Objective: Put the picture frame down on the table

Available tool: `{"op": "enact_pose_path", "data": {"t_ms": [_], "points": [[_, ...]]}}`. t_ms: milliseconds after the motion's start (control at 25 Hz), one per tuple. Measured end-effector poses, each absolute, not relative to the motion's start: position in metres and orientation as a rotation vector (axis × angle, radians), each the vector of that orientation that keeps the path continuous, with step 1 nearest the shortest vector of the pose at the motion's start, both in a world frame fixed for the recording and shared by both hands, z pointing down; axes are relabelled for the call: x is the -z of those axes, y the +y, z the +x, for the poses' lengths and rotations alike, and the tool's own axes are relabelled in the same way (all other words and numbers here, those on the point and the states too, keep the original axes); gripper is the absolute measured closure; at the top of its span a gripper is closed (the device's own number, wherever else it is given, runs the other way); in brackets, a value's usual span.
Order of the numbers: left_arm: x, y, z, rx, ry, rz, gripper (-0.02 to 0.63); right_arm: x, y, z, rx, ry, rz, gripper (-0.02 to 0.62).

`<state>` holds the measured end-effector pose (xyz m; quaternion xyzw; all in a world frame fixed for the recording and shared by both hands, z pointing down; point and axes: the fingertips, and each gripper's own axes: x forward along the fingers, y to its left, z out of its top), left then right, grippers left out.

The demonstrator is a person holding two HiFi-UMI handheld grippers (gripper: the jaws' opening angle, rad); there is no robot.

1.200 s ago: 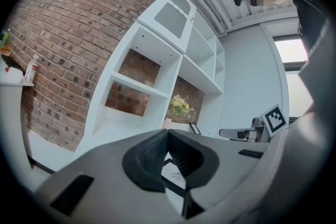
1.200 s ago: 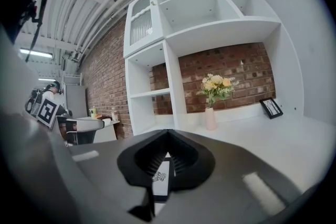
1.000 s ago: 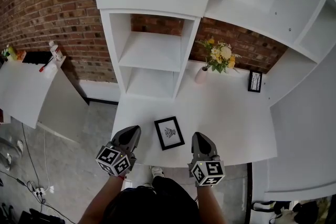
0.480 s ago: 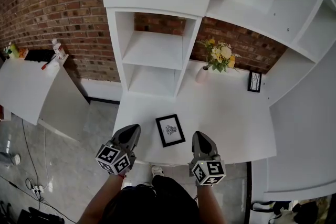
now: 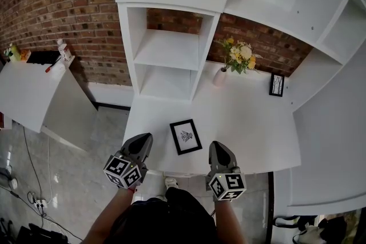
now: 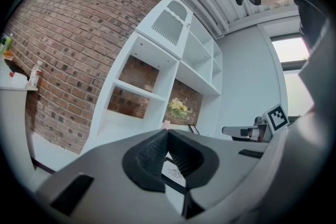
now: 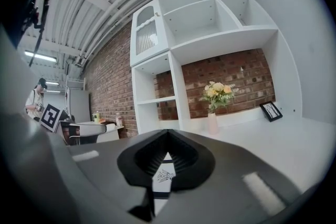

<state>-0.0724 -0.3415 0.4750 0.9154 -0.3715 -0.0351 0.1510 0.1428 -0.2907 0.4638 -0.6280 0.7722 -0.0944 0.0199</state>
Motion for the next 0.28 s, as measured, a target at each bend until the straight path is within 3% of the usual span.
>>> {"op": "enact_pose_path", "data": {"t_ms": [280], "points": [[-0.4749,-0.3373,-0.0784,0.102,-1.074,2.627,0.615,-0.4614,-0.2824,0.141,0.278,2.401,-1.948,0.592]]}}
